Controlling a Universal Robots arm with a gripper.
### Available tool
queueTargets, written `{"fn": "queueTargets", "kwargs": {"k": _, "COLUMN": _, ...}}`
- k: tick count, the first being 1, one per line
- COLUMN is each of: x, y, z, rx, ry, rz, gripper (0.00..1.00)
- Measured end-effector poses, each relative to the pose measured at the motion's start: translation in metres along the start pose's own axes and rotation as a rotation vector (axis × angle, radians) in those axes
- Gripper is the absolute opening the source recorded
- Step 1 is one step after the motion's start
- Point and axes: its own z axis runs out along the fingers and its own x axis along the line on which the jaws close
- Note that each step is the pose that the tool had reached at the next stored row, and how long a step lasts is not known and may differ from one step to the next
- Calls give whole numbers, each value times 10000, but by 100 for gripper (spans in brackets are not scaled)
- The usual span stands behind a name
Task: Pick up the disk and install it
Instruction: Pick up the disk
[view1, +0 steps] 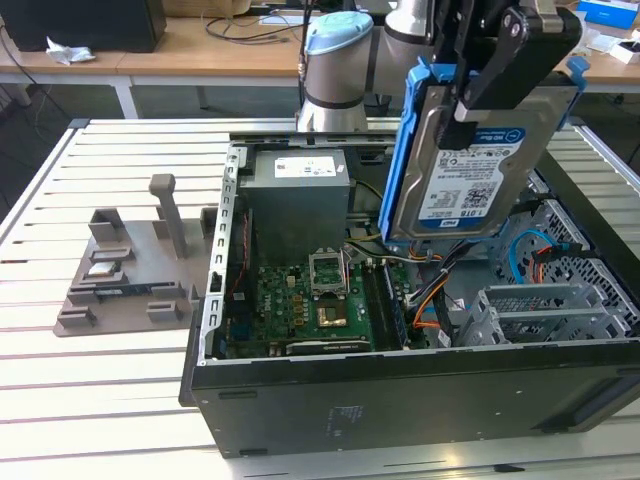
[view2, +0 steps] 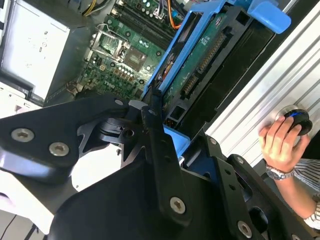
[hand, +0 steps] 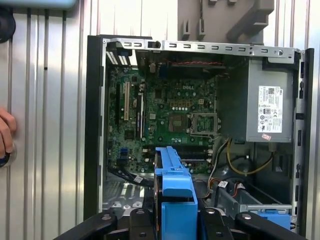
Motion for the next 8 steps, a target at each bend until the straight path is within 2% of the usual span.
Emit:
{"fn": "queueTargets", "kwargs": {"k": 6, "x": 18, "y": -115, "z": 3, "rx": -4, "ry": 0, "rz": -1, "gripper": 37}}
{"fn": "queueTargets", "kwargs": {"k": 8, "x": 51, "y": -160, "z": 5, "rx": -6, "ry": 1, "rz": 0, "gripper": 37}}
